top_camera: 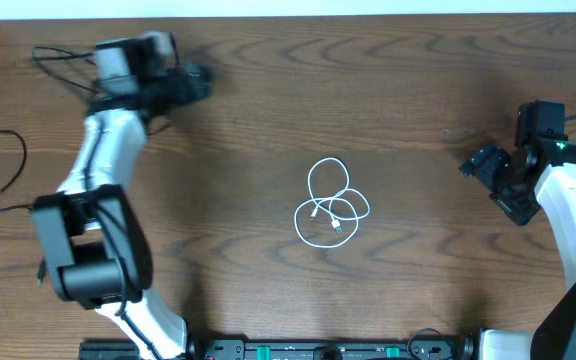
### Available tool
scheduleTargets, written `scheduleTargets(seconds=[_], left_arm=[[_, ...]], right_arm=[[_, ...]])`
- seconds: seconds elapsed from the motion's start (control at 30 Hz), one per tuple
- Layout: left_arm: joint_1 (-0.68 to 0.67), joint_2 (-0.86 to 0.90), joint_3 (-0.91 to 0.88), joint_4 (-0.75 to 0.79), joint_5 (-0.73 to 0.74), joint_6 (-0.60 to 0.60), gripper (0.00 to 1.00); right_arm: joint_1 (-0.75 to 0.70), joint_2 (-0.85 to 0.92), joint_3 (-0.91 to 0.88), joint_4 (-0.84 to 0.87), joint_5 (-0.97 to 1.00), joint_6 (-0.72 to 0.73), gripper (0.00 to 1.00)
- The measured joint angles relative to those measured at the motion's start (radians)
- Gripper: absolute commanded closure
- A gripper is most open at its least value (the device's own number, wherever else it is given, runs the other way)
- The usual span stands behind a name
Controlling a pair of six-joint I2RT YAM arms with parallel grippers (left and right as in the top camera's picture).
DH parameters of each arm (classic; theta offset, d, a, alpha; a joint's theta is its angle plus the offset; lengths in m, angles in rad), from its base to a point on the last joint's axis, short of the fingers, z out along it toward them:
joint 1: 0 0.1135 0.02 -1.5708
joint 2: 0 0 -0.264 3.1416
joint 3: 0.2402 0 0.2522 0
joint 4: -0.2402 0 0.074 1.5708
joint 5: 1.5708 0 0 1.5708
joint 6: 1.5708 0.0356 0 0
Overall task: Untangle cables
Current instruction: 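Move the left gripper to the white cable at center and grasp it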
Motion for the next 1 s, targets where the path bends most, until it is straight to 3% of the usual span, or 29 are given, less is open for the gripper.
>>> scheduleTargets(seconds=[0.23, 0.5, 0.63, 0.87, 1.0], left_arm=[[-0.284, -0.001, -0.001, -0.175, 0.013, -0.043, 0.02], [-0.558, -0.001, -0.02, -0.24, -0.269, 0.023, 0.02], [-0.634, 0.0, -0.02, -0.239, -0.382, 0.034, 0.02], [-0.701, 0.068, -0.02, -0.24, -0.45, 0.045, 0.02], [-0.724, 0.124, -0.021, -0.242, -0.46, 0.053, 0.09]], right_arm=[[0.0, 0.0, 0.0, 0.0, 0.0, 0.0, 0.01], [0.0, 0.001, 0.0, 0.0, 0.0, 0.0, 0.01], [0.0, 0.001, 0.0, 0.0, 0.0, 0.0, 0.01], [0.0, 0.001, 0.0, 0.0, 0.0, 0.0, 0.01], [0.0, 0.001, 0.0, 0.0, 0.0, 0.0, 0.01]])
